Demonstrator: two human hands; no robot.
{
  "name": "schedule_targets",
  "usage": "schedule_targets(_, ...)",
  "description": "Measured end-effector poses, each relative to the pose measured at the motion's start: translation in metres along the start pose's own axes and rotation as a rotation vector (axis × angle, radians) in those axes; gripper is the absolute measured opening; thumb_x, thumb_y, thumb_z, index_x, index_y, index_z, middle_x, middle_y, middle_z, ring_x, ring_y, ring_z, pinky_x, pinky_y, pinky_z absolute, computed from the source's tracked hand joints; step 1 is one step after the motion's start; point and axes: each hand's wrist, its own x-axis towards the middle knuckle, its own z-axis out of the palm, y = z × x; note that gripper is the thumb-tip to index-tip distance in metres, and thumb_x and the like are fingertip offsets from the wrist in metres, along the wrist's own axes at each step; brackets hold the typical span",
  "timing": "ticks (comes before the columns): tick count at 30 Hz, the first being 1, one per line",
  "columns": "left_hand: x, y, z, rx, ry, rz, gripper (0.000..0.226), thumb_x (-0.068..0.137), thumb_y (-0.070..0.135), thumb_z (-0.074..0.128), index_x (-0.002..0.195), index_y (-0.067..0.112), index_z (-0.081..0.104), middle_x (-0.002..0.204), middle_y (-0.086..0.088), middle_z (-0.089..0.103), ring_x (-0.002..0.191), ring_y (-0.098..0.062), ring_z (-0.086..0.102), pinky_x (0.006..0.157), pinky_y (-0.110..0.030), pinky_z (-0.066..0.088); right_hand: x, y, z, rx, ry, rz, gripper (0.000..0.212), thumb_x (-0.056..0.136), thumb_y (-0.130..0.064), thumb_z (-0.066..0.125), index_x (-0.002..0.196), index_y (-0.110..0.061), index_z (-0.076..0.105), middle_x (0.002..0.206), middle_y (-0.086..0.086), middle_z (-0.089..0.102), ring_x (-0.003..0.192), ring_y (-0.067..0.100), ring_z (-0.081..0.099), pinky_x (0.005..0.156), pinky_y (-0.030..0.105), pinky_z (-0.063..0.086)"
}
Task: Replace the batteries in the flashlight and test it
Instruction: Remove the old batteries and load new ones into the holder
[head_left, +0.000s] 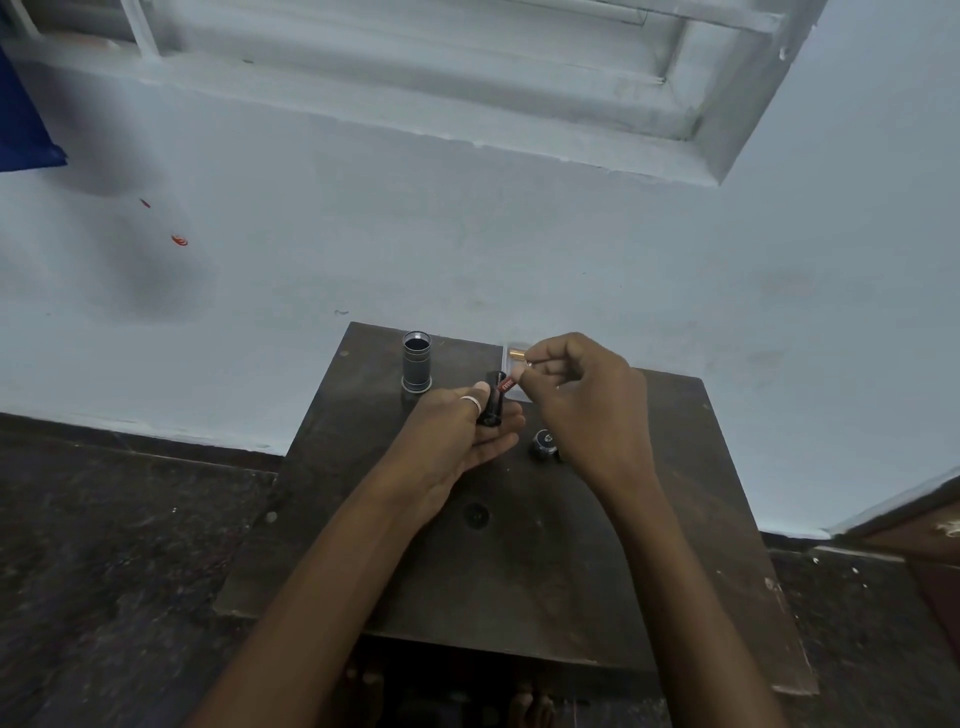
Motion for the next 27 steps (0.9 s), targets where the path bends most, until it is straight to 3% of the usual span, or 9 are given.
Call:
schedule_targets(6,0.003,-0.002,-0.002,0.01,-0.01,0.003,0.033,0.106,0.018,0.041,0.109,-0.002,0.067,0.101,-0.016,0.073,0.081,-0.016,0.074,0.075,-0.03,0.061,-0.005,0.005,0.01,-0.046,0.048,-0.069,0.01,0.083,-0.015,0.078,0.091,-0.016,0.072,0.078,-0.015,0.067,0.076,0.002,0.066,0.067,0.003,0.043)
schedule_targets(8,0.004,-0.002,-0.002,0.004,-0.004,0.005,0.034,0.106,0.017,0.041,0.109,-0.003,0.067,0.108,-0.021,0.071,0.087,-0.02,0.072,0.08,-0.033,0.062,-0.006,0.006,0.013,-0.082,0.03,-0.097,0.01,0.082,-0.016,0.078,0.091,-0.017,0.072,0.081,-0.013,0.07,0.079,0.006,0.067,0.068,0.011,0.046)
schedule_targets(12,0.005,-0.001,-0.003,-0.005,-0.004,0.012,0.032,0.106,0.016,0.042,0.097,0.003,0.07,0.099,-0.015,0.072,0.083,-0.019,0.071,0.072,-0.03,0.061,-0.011,0.008,0.017,-0.149,0.016,-0.176,0.009,0.079,-0.014,0.077,0.085,-0.02,0.072,0.082,-0.012,0.071,0.079,0.011,0.065,0.068,0.022,0.047)
schedule_targets(14,0.004,0.0,-0.003,-0.009,-0.014,0.017,0.033,0.106,0.016,0.042,0.091,0.006,0.07,0.091,-0.01,0.074,0.079,-0.016,0.074,0.068,-0.028,0.06,-0.013,0.009,0.016,-0.154,-0.016,-0.218,0.009,0.078,-0.014,0.079,0.083,-0.02,0.074,0.083,-0.01,0.073,0.078,0.011,0.064,0.067,0.021,0.047)
schedule_targets(18,0.003,0.0,-0.003,0.016,-0.035,0.016,0.035,0.106,0.019,0.04,0.095,0.008,0.072,0.089,-0.007,0.076,0.083,-0.016,0.075,0.072,-0.029,0.06,-0.013,0.012,0.014,-0.121,-0.104,-0.241,0.014,0.076,-0.009,0.082,0.084,-0.018,0.076,0.084,-0.006,0.075,0.075,0.007,0.064,0.067,0.004,0.042)
schedule_targets(22,0.002,0.002,-0.004,-0.036,-0.058,0.005,0.034,0.106,0.018,0.04,0.097,0.005,0.07,0.079,-0.005,0.076,0.078,-0.014,0.075,0.067,-0.025,0.059,-0.009,0.018,0.011,-0.117,-0.154,-0.155,0.034,0.077,-0.017,0.084,0.109,-0.017,0.071,0.101,-0.017,0.066,0.091,0.001,0.06,0.075,-0.002,0.037)
schedule_targets(24,0.002,0.002,-0.006,-0.035,-0.074,0.002,0.034,0.106,0.018,0.04,0.097,0.006,0.071,0.079,-0.004,0.077,0.079,-0.014,0.075,0.067,-0.025,0.059,-0.007,0.021,0.01,-0.118,-0.234,-0.121,0.049,0.082,-0.022,0.082,0.127,-0.016,0.063,0.12,-0.011,0.067,0.107,0.002,0.058,0.083,-0.001,0.036)
schedule_targets(27,0.003,0.002,-0.006,-0.02,-0.086,-0.009,0.032,0.105,0.022,0.043,0.099,0.006,0.071,0.084,-0.006,0.077,0.082,-0.016,0.075,0.068,-0.027,0.059,-0.005,0.022,0.009,-0.089,-0.31,-0.09,0.058,0.085,-0.024,0.079,0.138,-0.016,0.056,0.135,-0.003,0.064,0.123,0.008,0.057,0.097,0.02,0.045)
